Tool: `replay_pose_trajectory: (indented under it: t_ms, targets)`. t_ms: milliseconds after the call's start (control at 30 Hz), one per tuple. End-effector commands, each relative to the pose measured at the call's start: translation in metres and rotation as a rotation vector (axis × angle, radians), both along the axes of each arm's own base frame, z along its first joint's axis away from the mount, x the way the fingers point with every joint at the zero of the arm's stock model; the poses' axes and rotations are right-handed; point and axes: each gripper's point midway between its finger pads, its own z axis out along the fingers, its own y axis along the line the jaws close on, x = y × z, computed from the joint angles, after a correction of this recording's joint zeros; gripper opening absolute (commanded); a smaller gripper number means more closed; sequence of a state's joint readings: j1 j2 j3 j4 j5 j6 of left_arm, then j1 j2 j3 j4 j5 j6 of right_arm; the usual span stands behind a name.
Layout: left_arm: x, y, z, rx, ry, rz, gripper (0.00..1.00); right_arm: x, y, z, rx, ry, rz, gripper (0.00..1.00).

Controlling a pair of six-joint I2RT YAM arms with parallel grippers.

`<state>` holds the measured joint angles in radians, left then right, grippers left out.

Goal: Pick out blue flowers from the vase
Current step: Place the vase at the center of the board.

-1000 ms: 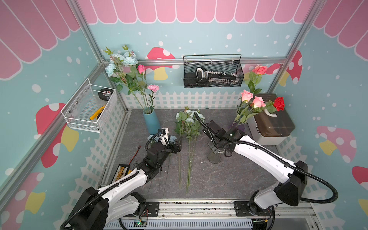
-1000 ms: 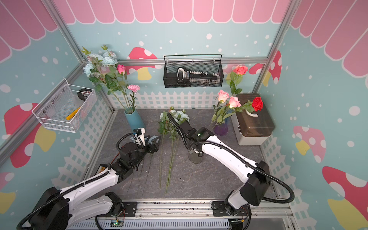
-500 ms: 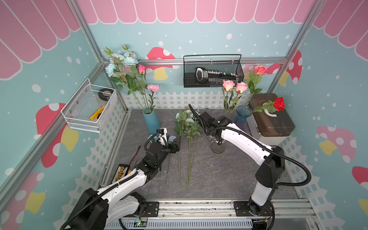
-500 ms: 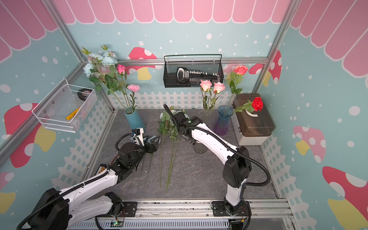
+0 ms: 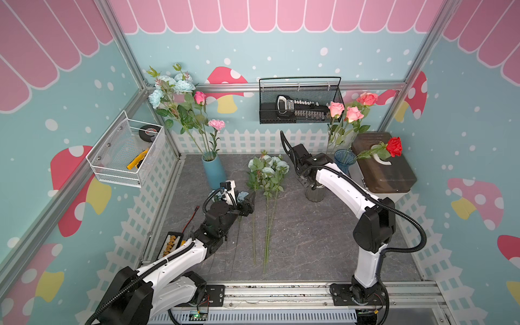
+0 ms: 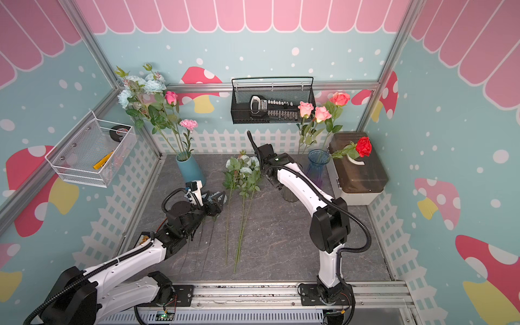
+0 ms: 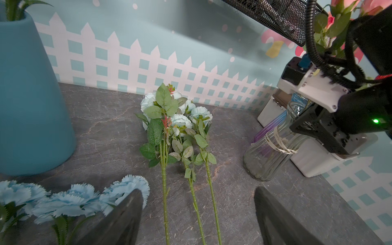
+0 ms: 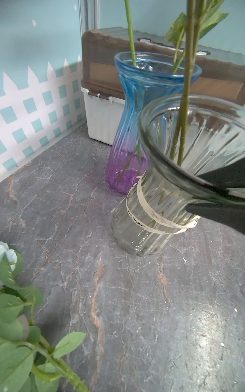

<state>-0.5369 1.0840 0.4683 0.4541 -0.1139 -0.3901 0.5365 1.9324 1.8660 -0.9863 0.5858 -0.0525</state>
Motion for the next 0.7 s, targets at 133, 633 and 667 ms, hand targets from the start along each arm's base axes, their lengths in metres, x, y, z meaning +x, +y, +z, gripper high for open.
replay_pose_trajectory:
  t_ms: [133, 633, 667]
  targets:
    - [-0.001, 0.003, 0.007, -0.032, -0.023, 0.000, 0.83, 0.038, 0.000, 0.023, 0.004, -0.098, 0.013, 0.00]
    - [0.000, 0.003, 0.005, -0.029, -0.020, 0.003, 0.83, 0.048, -0.020, 0.014, 0.005, -0.086, -0.018, 0.08]
    - [0.000, 0.003, 0.006, -0.029, -0.020, 0.004, 0.82, 0.049, -0.020, 0.013, 0.004, -0.086, -0.018, 0.11]
